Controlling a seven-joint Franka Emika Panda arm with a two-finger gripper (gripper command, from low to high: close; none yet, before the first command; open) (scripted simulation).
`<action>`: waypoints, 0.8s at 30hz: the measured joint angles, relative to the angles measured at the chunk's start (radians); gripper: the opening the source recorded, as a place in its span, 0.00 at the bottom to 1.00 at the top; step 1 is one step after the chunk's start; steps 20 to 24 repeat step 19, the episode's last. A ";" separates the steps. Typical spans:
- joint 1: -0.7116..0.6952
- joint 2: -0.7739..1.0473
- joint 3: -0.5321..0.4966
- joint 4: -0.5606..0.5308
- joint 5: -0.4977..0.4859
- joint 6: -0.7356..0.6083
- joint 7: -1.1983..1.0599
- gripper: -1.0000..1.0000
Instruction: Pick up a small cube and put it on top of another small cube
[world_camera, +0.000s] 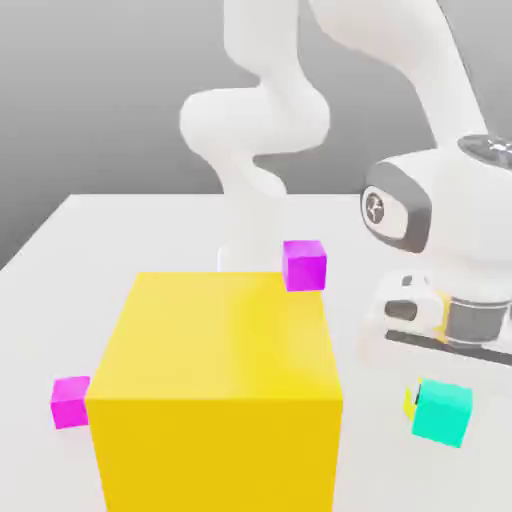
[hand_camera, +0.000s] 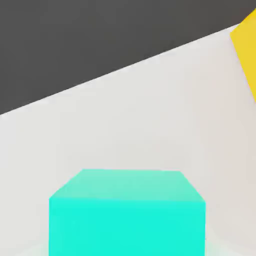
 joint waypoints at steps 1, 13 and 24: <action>0.001 -0.016 0.012 -0.016 0.006 0.000 -0.047 0.00; 0.090 -0.124 0.077 -0.183 0.062 0.063 -0.534 0.00; 0.103 0.005 0.021 -0.181 -0.055 0.182 -0.457 1.00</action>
